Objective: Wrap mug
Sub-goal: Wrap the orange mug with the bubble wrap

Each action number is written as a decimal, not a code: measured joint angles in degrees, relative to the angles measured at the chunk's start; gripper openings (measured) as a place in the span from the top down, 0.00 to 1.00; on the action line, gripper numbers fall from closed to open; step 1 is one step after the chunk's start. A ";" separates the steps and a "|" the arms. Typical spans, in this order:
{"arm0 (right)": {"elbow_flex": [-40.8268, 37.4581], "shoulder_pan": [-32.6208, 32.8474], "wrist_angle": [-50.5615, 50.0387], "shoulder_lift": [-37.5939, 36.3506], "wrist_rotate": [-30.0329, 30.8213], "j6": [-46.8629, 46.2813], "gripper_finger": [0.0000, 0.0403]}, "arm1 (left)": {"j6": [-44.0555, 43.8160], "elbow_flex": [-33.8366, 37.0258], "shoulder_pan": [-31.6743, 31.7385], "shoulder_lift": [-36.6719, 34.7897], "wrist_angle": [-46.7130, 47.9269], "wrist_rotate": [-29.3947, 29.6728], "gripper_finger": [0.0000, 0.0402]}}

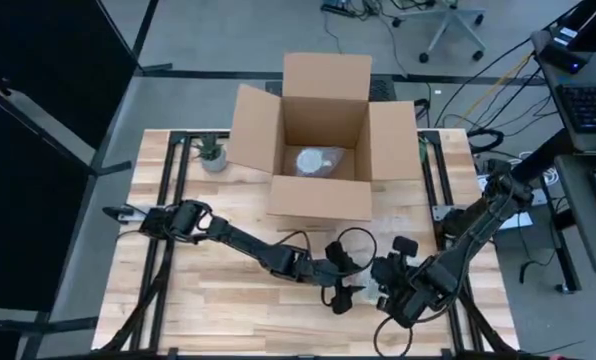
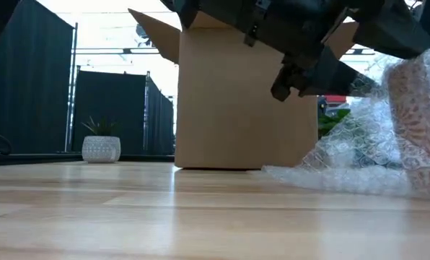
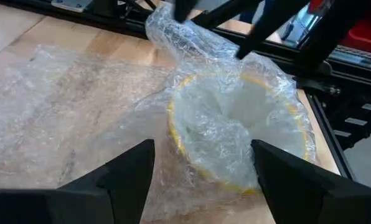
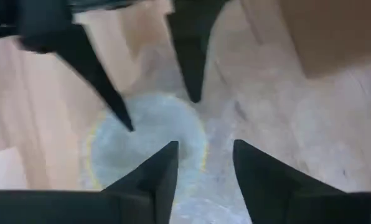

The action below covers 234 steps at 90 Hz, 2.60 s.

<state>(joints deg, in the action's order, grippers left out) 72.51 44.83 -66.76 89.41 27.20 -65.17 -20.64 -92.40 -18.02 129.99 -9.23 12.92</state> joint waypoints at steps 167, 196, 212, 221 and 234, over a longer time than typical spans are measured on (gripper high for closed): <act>-18.78 -2.32 30.03 0.02 -7.68 13.62 0.36 | 4.47 15.09 14.61 -11.41 14.94 -6.63 0.37; -18.74 -2.37 32.37 0.13 -7.85 18.19 0.36 | 1.63 15.99 13.79 -4.99 7.65 -7.20 0.37; -18.71 -2.37 32.35 0.15 -7.85 18.56 0.36 | 1.55 15.97 13.61 -4.76 7.57 -3.88 0.42; -18.71 -2.35 32.39 0.17 -7.85 18.97 0.36 | 1.81 16.03 13.07 -4.67 7.53 -2.19 0.54; -18.71 -2.37 33.02 0.17 -7.83 19.37 0.36 | 2.98 16.06 12.54 -4.63 7.75 -2.28 0.83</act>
<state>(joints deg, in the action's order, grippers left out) 53.80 42.46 -33.74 89.58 19.38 -45.80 -17.66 -76.34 -5.48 125.36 -1.48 10.63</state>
